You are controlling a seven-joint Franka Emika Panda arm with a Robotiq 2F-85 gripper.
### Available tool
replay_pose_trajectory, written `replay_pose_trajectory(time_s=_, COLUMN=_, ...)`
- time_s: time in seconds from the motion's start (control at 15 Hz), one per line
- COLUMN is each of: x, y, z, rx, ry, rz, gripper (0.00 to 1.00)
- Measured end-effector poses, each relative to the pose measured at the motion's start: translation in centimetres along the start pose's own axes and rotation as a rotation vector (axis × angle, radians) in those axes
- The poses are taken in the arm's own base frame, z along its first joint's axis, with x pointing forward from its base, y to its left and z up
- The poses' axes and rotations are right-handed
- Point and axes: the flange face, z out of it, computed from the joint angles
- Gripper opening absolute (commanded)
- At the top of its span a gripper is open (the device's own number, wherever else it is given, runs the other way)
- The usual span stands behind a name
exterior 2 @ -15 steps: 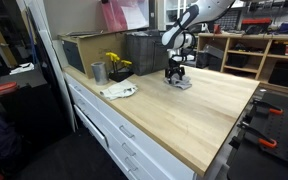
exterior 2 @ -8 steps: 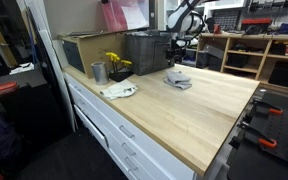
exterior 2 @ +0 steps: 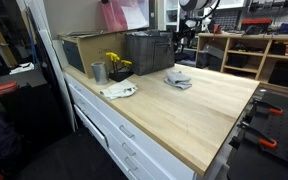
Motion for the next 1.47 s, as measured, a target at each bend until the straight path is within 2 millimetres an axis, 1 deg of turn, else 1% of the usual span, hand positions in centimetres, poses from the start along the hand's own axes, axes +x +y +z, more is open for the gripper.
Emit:
replay_pose_trajectory(time_s=0.13, x=-1.9, y=-0.1, z=-2.2, rx=0.005, ry=-0.008, rz=-0.008, gripper=1.0)
replay_pose_trajectory(time_s=0.27, x=-3.8, y=0.0, z=-4.0, rx=0.005, ry=-0.025, rz=-0.018, gripper=1.0)
replay_pose_trajectory(time_s=0.53, x=-7.8, y=-0.2, z=-6.7, rx=0.009, ry=-0.067, rz=-0.031, gripper=1.0)
replay_pose_trajectory(time_s=0.87, x=-12.1, y=-1.2, z=-9.5, rx=0.025, ry=-0.123, rz=-0.058, gripper=1.0)
replay_pose_trajectory(time_s=1.07, x=-14.0, y=-1.9, z=-10.6, rx=0.027, ry=-0.147, rz=-0.076, gripper=1.0)
replay_pose_trajectory(time_s=1.2, x=-15.0, y=-2.2, z=-11.0, rx=0.028, ry=-0.161, rz=-0.086, gripper=1.0)
replay_pose_trajectory(time_s=1.33, x=-16.0, y=-2.4, z=-10.8, rx=0.028, ry=-0.183, rz=-0.093, gripper=1.0)
replay_pose_trajectory(time_s=1.47, x=-17.0, y=-2.4, z=-10.0, rx=0.028, ry=-0.203, rz=-0.094, gripper=1.0)
